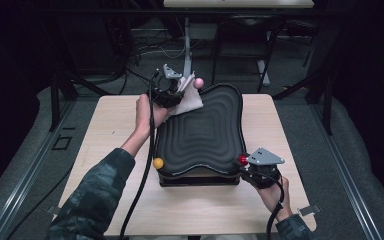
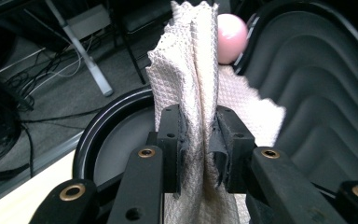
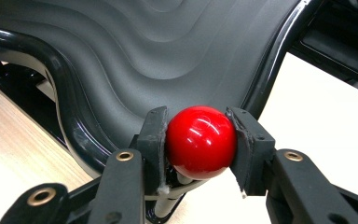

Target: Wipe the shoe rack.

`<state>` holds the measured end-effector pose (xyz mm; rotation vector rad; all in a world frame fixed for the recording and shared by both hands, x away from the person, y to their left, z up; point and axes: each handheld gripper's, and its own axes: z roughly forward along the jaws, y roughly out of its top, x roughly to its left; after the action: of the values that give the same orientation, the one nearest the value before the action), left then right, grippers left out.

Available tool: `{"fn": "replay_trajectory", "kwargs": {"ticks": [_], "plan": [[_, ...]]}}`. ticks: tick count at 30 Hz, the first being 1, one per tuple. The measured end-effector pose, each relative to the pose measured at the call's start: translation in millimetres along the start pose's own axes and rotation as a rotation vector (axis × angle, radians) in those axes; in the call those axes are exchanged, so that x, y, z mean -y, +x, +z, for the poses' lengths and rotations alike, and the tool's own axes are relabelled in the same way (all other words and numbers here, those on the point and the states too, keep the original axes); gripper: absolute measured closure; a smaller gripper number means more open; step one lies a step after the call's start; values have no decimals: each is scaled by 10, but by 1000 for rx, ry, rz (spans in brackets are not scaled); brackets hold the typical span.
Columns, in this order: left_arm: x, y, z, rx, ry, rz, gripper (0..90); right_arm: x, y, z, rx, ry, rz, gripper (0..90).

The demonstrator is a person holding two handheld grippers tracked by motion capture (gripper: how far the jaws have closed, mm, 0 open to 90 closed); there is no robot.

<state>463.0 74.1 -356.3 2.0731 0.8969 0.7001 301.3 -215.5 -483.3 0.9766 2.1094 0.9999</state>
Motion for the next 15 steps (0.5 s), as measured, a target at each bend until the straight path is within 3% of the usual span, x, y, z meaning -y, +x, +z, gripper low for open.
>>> {"fn": "replay_trajectory", "kwargs": {"ticks": [7,15], "plan": [[87,-40,-318,20,-1,30,733,-1,2,0,4,0,-1,602],[326,-123,-631,44,23,47,733,-2,4,1,5,1,-2,602]]}}
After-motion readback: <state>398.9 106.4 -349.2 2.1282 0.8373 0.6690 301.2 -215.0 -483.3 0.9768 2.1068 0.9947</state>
